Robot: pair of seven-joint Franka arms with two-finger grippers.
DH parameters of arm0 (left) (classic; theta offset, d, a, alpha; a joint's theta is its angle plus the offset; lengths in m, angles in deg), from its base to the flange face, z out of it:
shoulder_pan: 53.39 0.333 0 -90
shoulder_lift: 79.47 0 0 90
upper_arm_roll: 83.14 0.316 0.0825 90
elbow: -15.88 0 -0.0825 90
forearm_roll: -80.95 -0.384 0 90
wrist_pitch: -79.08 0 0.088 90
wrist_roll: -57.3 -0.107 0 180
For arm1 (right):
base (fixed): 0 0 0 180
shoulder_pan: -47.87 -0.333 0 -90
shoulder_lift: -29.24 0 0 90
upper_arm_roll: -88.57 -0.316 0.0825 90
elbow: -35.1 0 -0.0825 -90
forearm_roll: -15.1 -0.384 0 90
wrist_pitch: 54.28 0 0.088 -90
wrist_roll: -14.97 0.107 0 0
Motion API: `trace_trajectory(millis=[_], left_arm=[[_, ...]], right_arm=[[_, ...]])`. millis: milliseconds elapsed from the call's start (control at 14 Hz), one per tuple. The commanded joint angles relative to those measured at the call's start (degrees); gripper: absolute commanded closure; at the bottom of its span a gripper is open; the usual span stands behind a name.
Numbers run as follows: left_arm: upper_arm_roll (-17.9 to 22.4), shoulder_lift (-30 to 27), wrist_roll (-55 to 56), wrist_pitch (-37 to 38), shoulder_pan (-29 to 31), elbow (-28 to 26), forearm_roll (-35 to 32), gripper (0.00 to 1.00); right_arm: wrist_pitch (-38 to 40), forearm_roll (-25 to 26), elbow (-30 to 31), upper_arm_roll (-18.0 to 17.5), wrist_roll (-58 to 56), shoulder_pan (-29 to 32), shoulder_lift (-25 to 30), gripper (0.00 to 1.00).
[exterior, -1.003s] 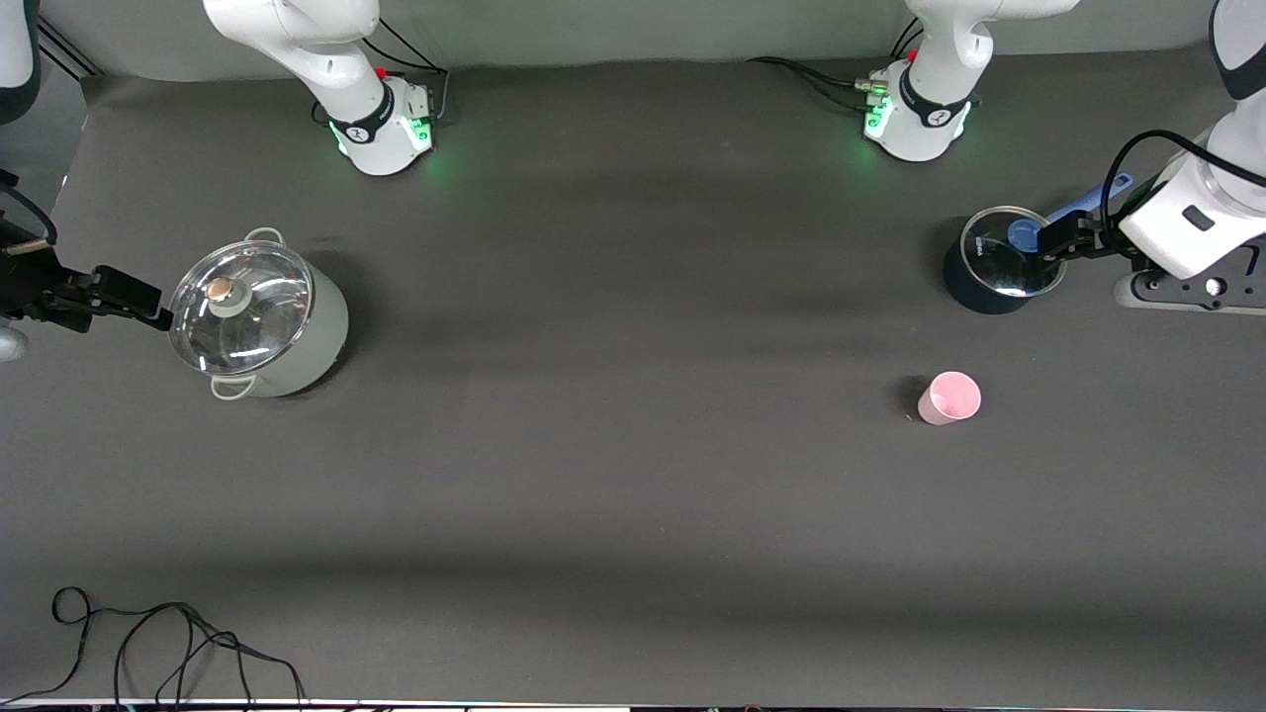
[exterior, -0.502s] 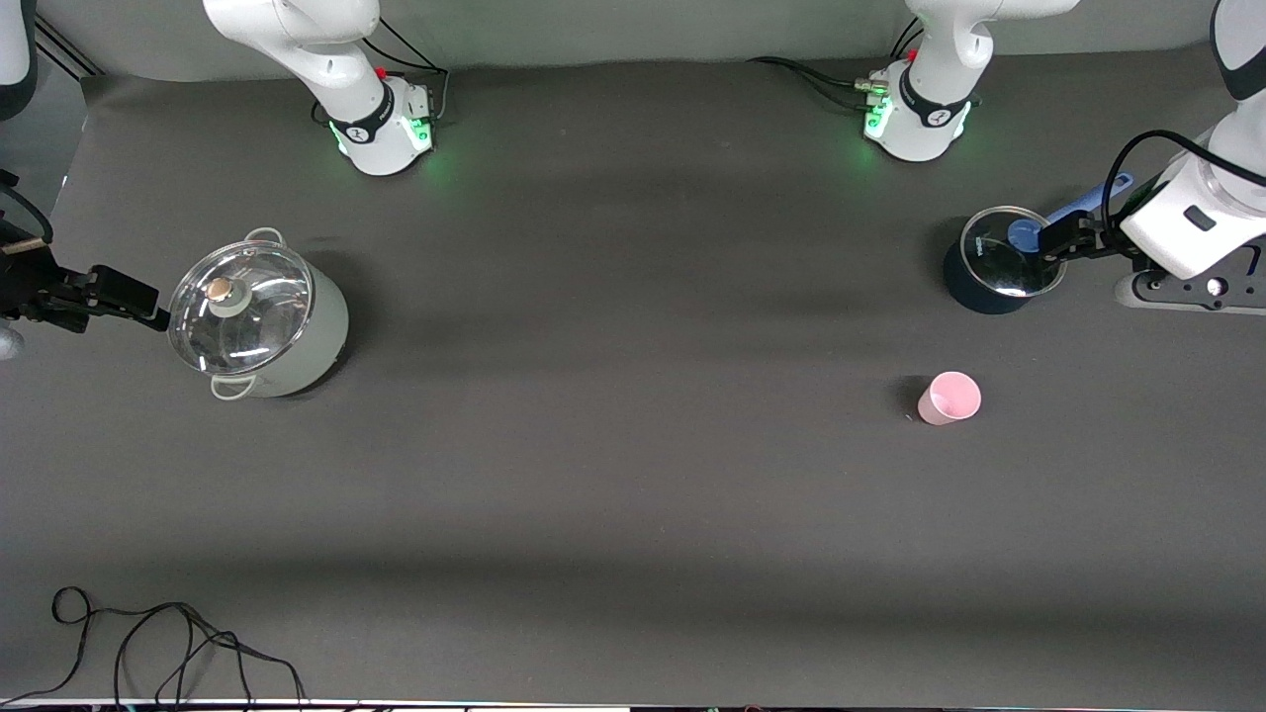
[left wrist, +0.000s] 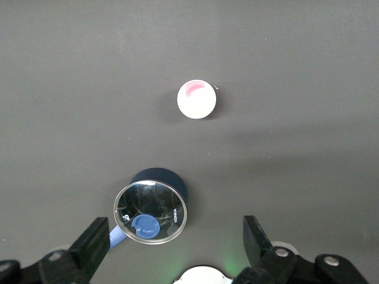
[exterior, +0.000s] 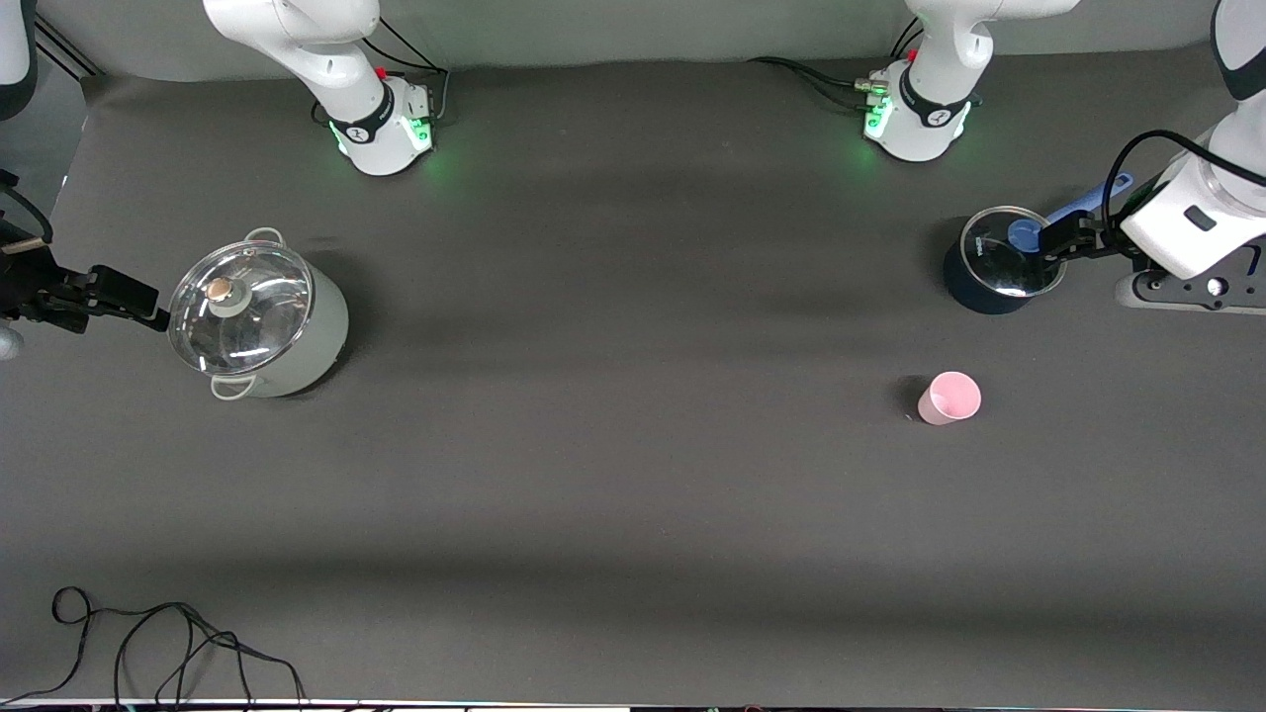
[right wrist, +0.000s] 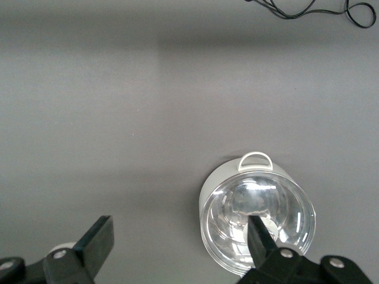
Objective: Transfer pink cup from left to right arm
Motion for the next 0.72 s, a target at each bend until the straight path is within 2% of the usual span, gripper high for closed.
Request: trace_trajectory(millis=[0, 215, 502, 645], left_arm=[[0.77, -0.83, -0.43, 0.27, -0.68, -0.86, 0.09, 0.0], [1.04, -0.83, -0.43, -0.43, -0.59, -1.57, 0.01, 0.0], [1.04, -1.79, -0.43, -5.96, -0.16, -6.48, 0.09, 0.0], [1.12, -1.45, -1.39, -6.93, 0.28, -6.84, 0.01, 0.0]], right_arm=[[0.68, 0.02, -1.18, -0.13, -0.01, 0.02, -0.17, 0.0], [0.68, 0.02, -1.09, -0.22, -0.01, -0.07, -0.35, 0.0], [0.68, 0.02, -1.18, -0.22, -0.01, -0.07, -0.44, 0.0], [0.68, 0.02, -1.18, -0.22, -0.01, -0.07, -0.52, 0.0]])
